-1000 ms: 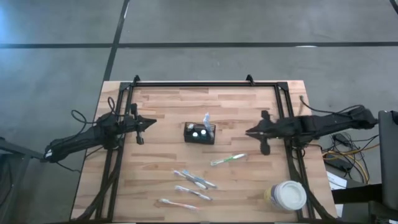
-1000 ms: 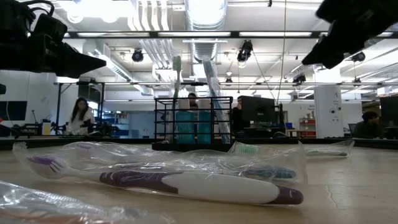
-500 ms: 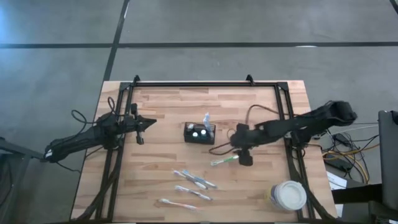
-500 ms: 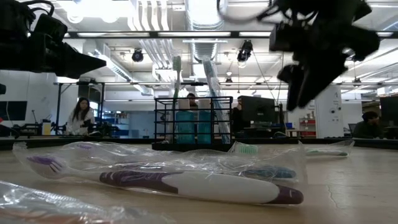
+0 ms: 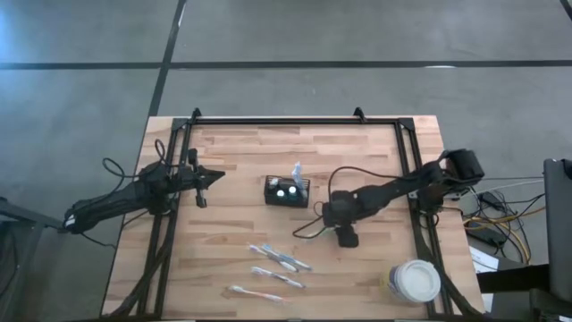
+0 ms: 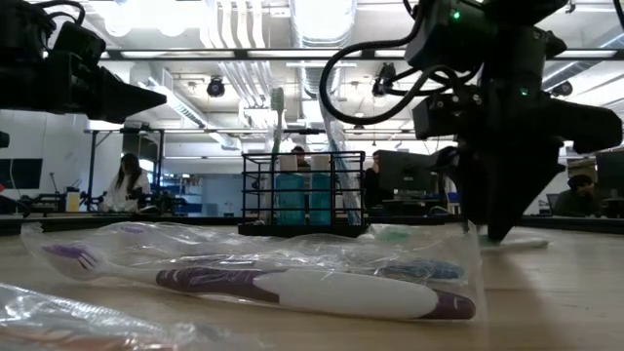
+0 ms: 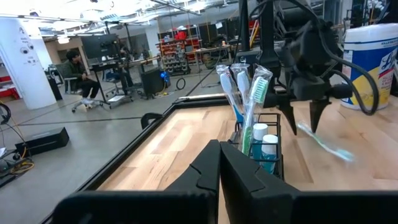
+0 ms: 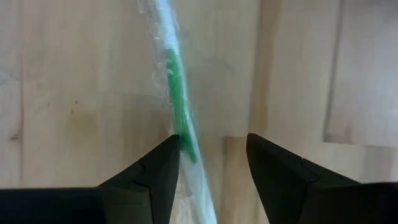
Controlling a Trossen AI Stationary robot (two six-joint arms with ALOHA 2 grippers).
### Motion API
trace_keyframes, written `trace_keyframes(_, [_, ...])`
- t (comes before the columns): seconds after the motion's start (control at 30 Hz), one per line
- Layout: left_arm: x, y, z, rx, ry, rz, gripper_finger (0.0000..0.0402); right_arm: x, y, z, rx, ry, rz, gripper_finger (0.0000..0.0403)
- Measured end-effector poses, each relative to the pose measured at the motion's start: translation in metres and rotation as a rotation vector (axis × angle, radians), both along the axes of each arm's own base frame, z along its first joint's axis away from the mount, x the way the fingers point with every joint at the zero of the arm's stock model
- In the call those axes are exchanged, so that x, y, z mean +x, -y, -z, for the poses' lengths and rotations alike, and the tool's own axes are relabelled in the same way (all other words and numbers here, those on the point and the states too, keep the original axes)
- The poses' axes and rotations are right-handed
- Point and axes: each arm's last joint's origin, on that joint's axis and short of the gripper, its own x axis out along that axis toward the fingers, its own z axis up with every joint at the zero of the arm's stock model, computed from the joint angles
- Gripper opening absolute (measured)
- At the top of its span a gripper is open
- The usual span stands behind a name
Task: Pick & Place toothbrushing station
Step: Put the green toothbrush into the wire organizer
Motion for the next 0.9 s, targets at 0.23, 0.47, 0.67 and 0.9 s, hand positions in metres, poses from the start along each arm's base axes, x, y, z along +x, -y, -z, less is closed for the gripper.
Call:
trace_keyframes(0.23, [0.000, 0.000, 0.000, -0.001, -0.001, 0.000, 0.0012, 0.001, -0.010, 0.012, -0.008, -0.017, -0.022, 0.0168])
trace_keyframes(0.47, [0.000, 0.000, 0.000, -0.002, -0.001, -0.001, 0.0012, 0.003, -0.012, 0.018, -0.014, -0.023, -0.015, 0.0117])
trace_keyframes(0.67, [0.000, 0.000, 0.000, -0.001, 0.003, 0.000, 0.0012, -0.001, -0.011, 0.003, 0.002, 0.025, -0.036, 0.0023])
trace_keyframes(0.9, [0.000, 0.000, -0.005, 0.014, 0.053, 0.001, 0.0012, -0.012, -0.007, -0.052, -0.003, 0.253, -0.013, 0.0022])
